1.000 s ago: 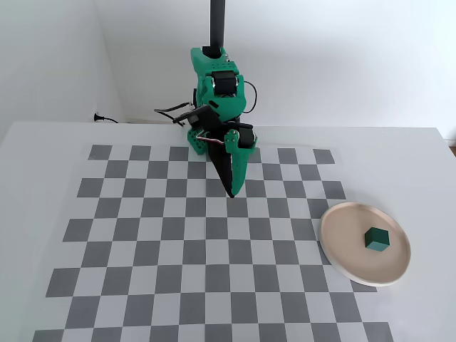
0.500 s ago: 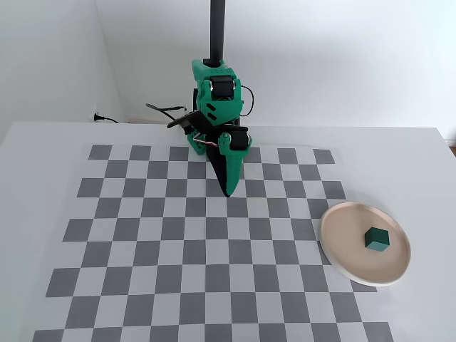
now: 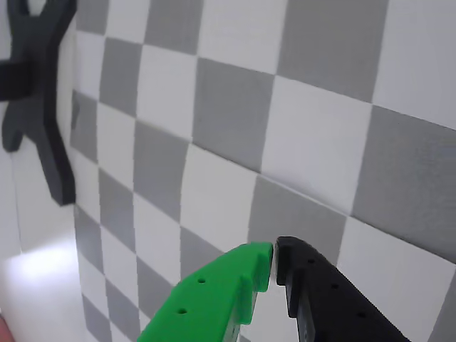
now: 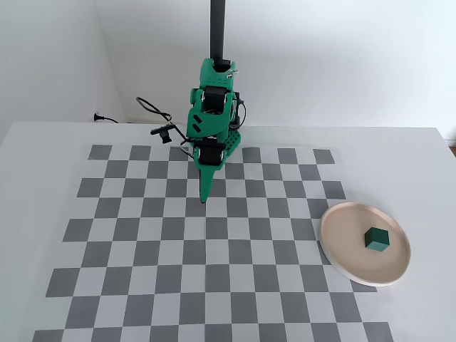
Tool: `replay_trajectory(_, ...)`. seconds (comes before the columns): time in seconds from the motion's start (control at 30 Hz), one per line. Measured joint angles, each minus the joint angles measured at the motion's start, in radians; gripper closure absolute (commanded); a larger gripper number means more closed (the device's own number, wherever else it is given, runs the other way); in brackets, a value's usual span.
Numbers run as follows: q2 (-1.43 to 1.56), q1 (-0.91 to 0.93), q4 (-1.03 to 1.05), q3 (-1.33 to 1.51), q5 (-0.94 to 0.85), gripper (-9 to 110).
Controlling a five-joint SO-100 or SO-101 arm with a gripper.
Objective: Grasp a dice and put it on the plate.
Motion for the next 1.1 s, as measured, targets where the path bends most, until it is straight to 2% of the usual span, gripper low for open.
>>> replay_trajectory(0.43,0.000,-0.044,0.017,0.008,0.156,106)
replay_trajectory(1.1,0.000,-0.067,0.017,0.008,0.158,106)
